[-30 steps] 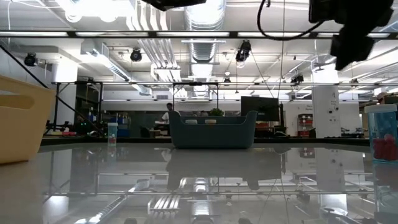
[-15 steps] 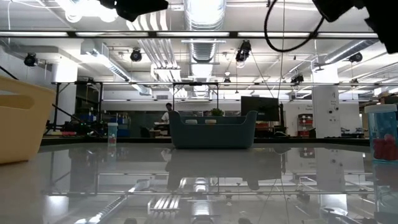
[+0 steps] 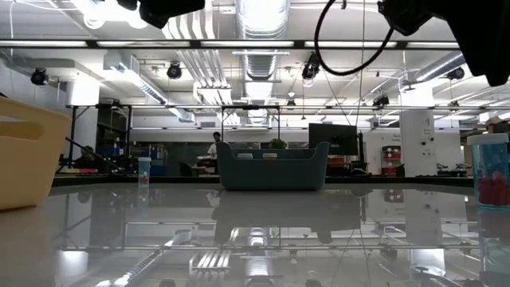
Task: Pick and place medicine bottles into bin by pill shape (circle, oval)
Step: Put the blue capsule bottle into the blue bin
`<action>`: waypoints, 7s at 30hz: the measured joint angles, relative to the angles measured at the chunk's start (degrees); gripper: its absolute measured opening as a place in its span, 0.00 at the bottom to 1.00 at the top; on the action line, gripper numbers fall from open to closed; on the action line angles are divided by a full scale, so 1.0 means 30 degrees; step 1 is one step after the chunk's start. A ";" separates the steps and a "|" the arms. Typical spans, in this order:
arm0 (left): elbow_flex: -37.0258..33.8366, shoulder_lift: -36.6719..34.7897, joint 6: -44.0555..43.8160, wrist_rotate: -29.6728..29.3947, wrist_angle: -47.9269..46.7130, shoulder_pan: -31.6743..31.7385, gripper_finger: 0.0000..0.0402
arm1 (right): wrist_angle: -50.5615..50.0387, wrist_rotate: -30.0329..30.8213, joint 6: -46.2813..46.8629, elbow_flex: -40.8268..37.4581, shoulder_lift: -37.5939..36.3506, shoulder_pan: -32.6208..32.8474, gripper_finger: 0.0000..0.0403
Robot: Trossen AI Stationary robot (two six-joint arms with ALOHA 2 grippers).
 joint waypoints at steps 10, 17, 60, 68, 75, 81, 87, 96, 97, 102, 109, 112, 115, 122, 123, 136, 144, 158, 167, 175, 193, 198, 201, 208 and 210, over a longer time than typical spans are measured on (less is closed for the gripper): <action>0.0000 0.0000 0.0007 0.0004 -0.0007 -0.0001 0.49 | 0.0202 0.0219 -0.0383 -0.0112 0.1199 0.0007 0.73; 0.0000 0.0000 0.0007 0.0004 -0.0020 0.0000 0.49 | 0.1326 0.0304 -0.0885 -0.0378 0.1994 0.0007 0.71; 0.0000 0.0007 0.0189 0.0004 -0.0006 -0.0001 0.49 | 0.2562 0.0304 -0.2342 -0.1174 0.3105 0.0000 0.28; 0.0000 0.0007 0.0301 0.0004 -0.0006 0.0000 0.49 | 0.0749 0.0299 -0.3503 0.0266 0.2886 -0.0602 0.29; 0.0000 0.0007 0.0517 0.0002 0.0009 0.0000 0.49 | -0.0973 0.0951 -0.6100 0.2800 0.2893 -0.2225 0.29; 0.0000 0.0007 0.0525 0.0004 0.0009 0.0000 0.49 | -0.1319 0.1672 -0.9158 0.4692 0.2893 -0.4182 0.29; 0.0000 0.0007 0.0532 0.0000 0.0009 0.0000 0.49 | -0.1448 0.1918 -1.1870 0.6172 0.2908 -0.6156 0.29; 0.0000 0.0007 0.0537 -0.0001 0.0009 0.0000 0.49 | -0.1358 0.2007 -1.5288 0.7362 0.2908 -0.8979 0.29; 0.0000 0.0007 0.0533 0.0003 0.0009 0.0000 0.49 | -0.1322 0.2009 -1.5583 0.7365 0.2908 -0.9290 0.29; 0.0000 0.0007 0.0543 -0.0003 0.0009 0.0007 0.49 | -0.0761 0.2009 -1.7423 0.7372 0.2915 -1.0811 0.29; -0.0007 0.0008 0.0554 -0.0003 0.0009 0.0015 0.49 | -0.0004 0.2035 -1.9151 0.7372 0.3094 -1.2555 0.29; -0.0007 0.0013 0.0634 -0.0009 0.0002 0.0015 0.49 | 0.0340 0.1996 -1.9844 0.7372 0.3363 -1.2966 0.29; -0.0015 0.0015 0.0685 -0.0017 0.0002 0.0015 0.49 | 0.0533 0.2023 -2.0562 0.7379 0.3689 -1.3341 0.29; -0.0022 0.0015 0.0692 -0.0047 -0.0006 0.0015 0.49 | 0.0604 0.3669 -2.2474 0.7375 0.5238 -1.3677 0.29; -0.0022 0.0015 0.0692 -0.0054 -0.0006 0.0015 0.49 | 0.0563 0.4141 -2.2905 0.7374 0.5459 -1.3682 0.29; -0.0022 0.0015 0.0699 -0.0057 -0.0020 0.0036 0.49 | 0.0720 0.5062 -2.5413 0.7372 0.7625 -1.3865 0.29; -0.0022 0.0015 0.0699 -0.0061 -0.0020 0.0036 0.49 | 0.1112 0.5166 -2.6064 0.7372 0.8199 -1.4098 0.29; -0.0022 0.0015 0.1027 -0.0061 0.0023 0.0036 0.49 | 0.1662 0.4960 -2.6194 0.7364 0.8328 -1.4222 0.29; -0.0022 0.0015 0.1040 -0.0061 0.0023 0.0036 0.49 | 0.1710 0.4953 -2.6235 0.7349 0.8335 -1.4215 0.35; -0.0022 0.0015 0.1042 -0.0061 0.0016 0.0036 0.49 | 0.1717 0.4938 -2.6223 0.7343 0.8335 -1.4222 0.45; -0.0022 0.0015 0.1042 -0.0061 0.0102 0.0036 0.49 | 0.0585 0.4916 -2.5614 0.8469 0.7979 -1.4049 0.51; -0.0022 0.0015 0.1042 -0.0061 0.0125 0.0036 0.49 | 0.0507 0.4902 -2.5322 0.8676 0.7589 -1.3278 0.51; -0.0022 0.0015 0.1042 -0.0061 0.0131 0.0036 0.49 | 0.0550 0.4902 -2.4991 0.8555 0.6891 -1.2627 0.51; -0.0022 0.0015 0.1031 -0.0061 0.0366 0.0031 0.49 | 0.1149 0.4919 -2.3729 0.7984 0.4759 -1.0817 0.51; -0.0022 0.0015 0.1013 -0.0061 0.0351 0.0034 0.49 | 0.1567 0.4941 -2.3371 0.7684 0.4054 -1.0223 0.51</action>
